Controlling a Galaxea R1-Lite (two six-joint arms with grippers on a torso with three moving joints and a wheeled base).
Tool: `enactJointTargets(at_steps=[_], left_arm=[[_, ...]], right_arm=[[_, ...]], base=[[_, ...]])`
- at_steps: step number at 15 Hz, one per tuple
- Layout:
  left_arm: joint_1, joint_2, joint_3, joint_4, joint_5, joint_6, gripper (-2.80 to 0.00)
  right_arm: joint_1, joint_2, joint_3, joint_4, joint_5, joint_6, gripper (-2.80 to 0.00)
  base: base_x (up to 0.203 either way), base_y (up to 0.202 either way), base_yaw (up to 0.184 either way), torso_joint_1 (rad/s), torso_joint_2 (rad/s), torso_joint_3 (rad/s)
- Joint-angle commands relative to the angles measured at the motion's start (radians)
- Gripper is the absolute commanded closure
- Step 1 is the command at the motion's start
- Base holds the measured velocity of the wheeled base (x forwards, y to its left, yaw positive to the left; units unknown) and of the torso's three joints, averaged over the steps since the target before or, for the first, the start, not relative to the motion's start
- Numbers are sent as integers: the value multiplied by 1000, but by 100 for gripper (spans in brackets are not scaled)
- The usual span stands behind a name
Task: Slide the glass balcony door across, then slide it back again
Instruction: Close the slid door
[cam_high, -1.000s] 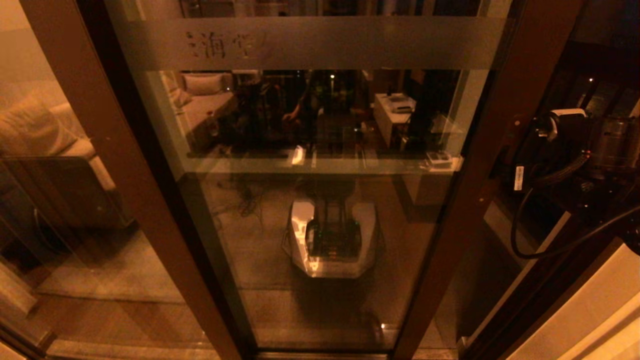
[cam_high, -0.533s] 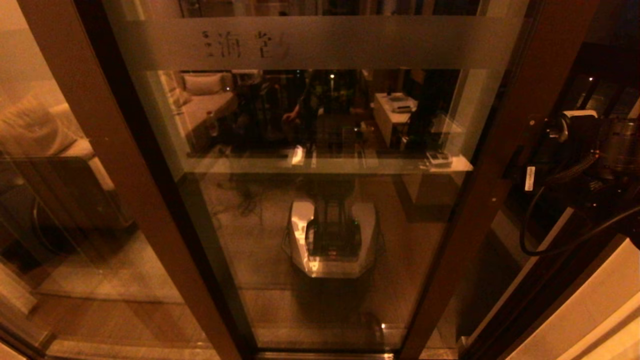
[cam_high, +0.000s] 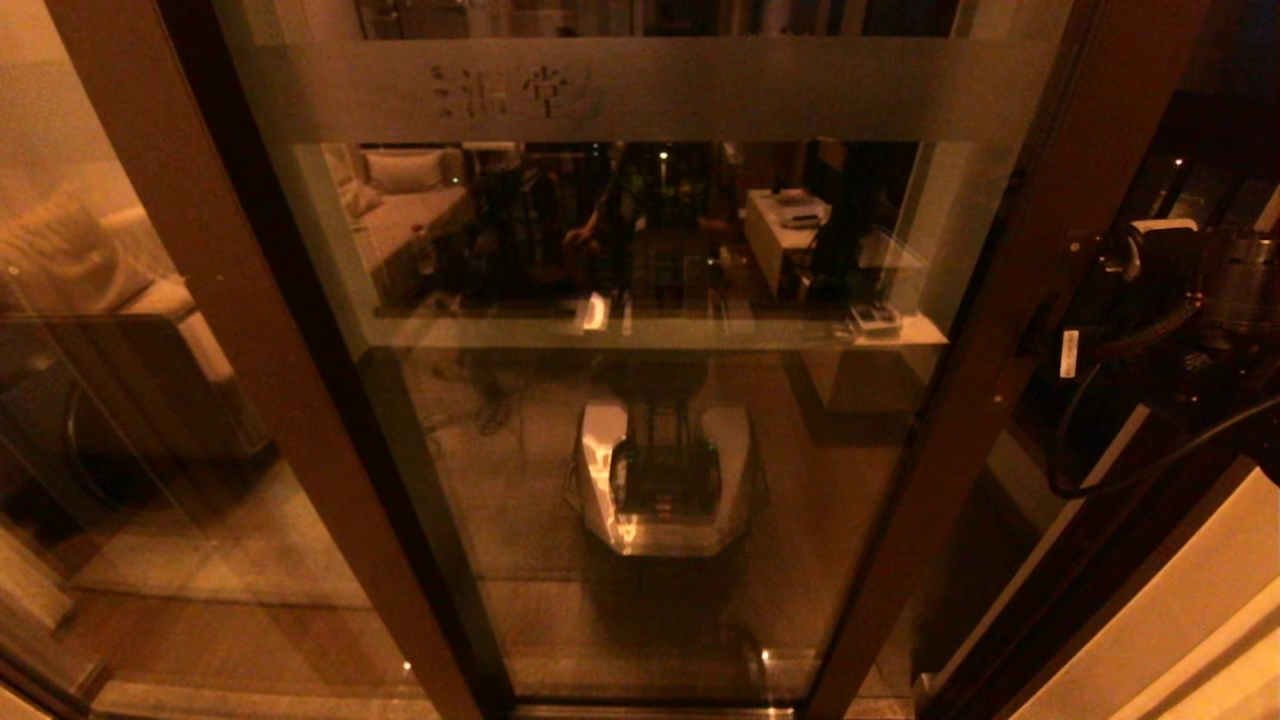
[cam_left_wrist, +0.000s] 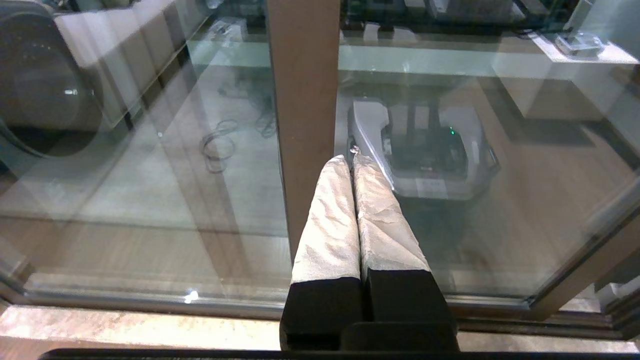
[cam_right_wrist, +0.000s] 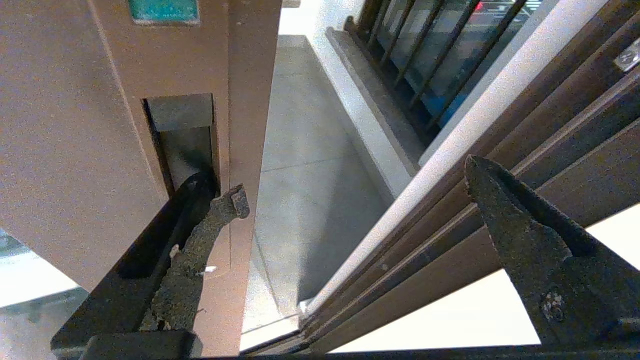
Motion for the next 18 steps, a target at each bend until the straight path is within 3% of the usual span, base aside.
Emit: enactJointTargets(at_steps=[1, 18], left_arm=[[0, 1, -1, -1, 0, 0, 0], [0, 1, -1, -1, 0, 0, 0]], right_arm=[[-12, 17, -6, -13, -8, -1, -280], [-109, 94, -89, -13, 3, -23, -280]], base=[[0, 0, 0, 0, 0, 0], [0, 0, 0, 0, 0, 0]])
